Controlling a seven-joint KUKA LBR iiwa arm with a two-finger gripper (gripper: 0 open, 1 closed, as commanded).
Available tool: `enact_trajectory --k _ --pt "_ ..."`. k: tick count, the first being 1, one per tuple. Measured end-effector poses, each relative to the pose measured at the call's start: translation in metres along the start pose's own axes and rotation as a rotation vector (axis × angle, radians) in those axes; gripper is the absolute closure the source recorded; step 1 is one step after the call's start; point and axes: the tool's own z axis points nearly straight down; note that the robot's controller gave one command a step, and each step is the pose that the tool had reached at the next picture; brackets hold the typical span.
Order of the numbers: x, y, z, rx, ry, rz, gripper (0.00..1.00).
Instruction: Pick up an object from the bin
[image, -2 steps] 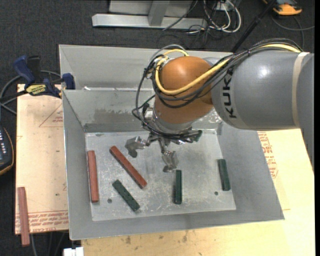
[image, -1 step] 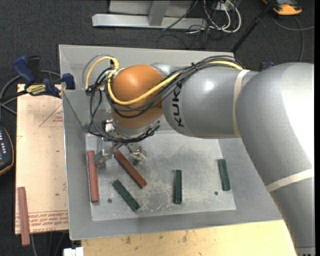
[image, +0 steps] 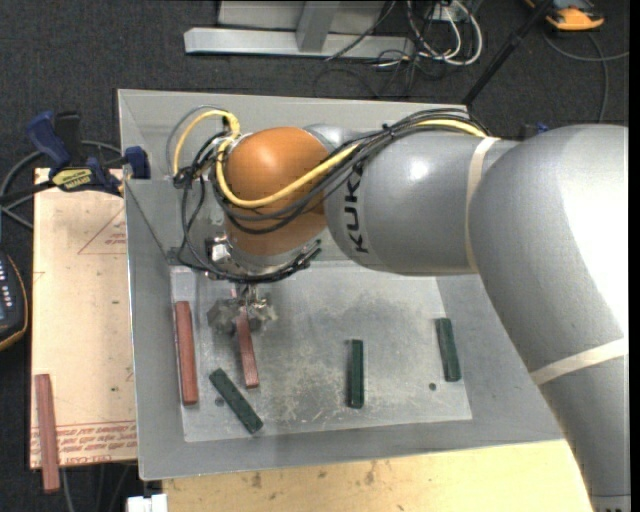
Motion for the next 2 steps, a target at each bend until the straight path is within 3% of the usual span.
enact_trajectory --k 1,2 --pt "-0.025 0.023 -0.095 0.007 -0.002 -0.039 1.00" --pt "-0.016 0.022 -0.166 0.009 -0.001 -0.038 1.00"
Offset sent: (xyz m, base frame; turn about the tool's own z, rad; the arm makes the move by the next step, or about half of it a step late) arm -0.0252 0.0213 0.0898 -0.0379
